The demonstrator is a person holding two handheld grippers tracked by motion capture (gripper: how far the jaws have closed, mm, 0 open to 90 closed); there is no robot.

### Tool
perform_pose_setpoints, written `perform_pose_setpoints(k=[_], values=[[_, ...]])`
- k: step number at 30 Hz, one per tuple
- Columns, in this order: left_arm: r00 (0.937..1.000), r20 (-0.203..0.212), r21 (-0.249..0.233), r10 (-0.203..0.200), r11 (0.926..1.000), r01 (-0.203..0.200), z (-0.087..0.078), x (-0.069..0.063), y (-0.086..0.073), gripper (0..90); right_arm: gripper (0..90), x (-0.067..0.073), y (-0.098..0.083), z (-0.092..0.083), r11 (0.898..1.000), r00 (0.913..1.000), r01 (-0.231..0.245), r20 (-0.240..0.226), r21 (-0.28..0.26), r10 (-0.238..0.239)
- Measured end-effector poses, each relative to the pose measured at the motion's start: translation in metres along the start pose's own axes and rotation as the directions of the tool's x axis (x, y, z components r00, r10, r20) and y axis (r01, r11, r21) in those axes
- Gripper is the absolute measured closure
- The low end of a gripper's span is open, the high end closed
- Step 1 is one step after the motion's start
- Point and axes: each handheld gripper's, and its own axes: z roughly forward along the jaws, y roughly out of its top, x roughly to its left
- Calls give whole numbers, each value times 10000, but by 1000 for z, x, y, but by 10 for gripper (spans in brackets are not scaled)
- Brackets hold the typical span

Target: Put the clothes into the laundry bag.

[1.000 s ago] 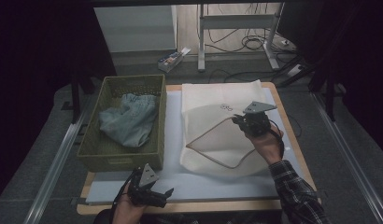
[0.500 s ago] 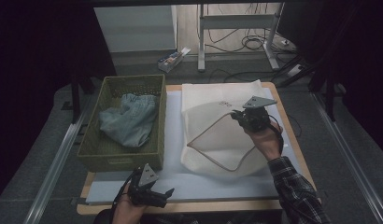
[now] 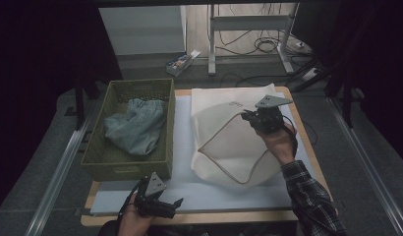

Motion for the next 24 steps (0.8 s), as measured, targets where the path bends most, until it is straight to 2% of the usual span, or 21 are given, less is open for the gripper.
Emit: perform_pose_setpoints(k=[11,19,24], values=[[9998,165,-424,-95,9990,102,-1,0,0,16,840,-1,13,-2,9996,9999,63,-135,-268,-67],[9999,89,-511,-79,9987,84,-2,0,0,16,840,-1,21,-1,9992,9994,28,-336,-394,-41],[10000,68,-621,-6,9981,11,-2,1,0,16,839,2,23,-1,9989,9990,170,-414,-429,-188]])
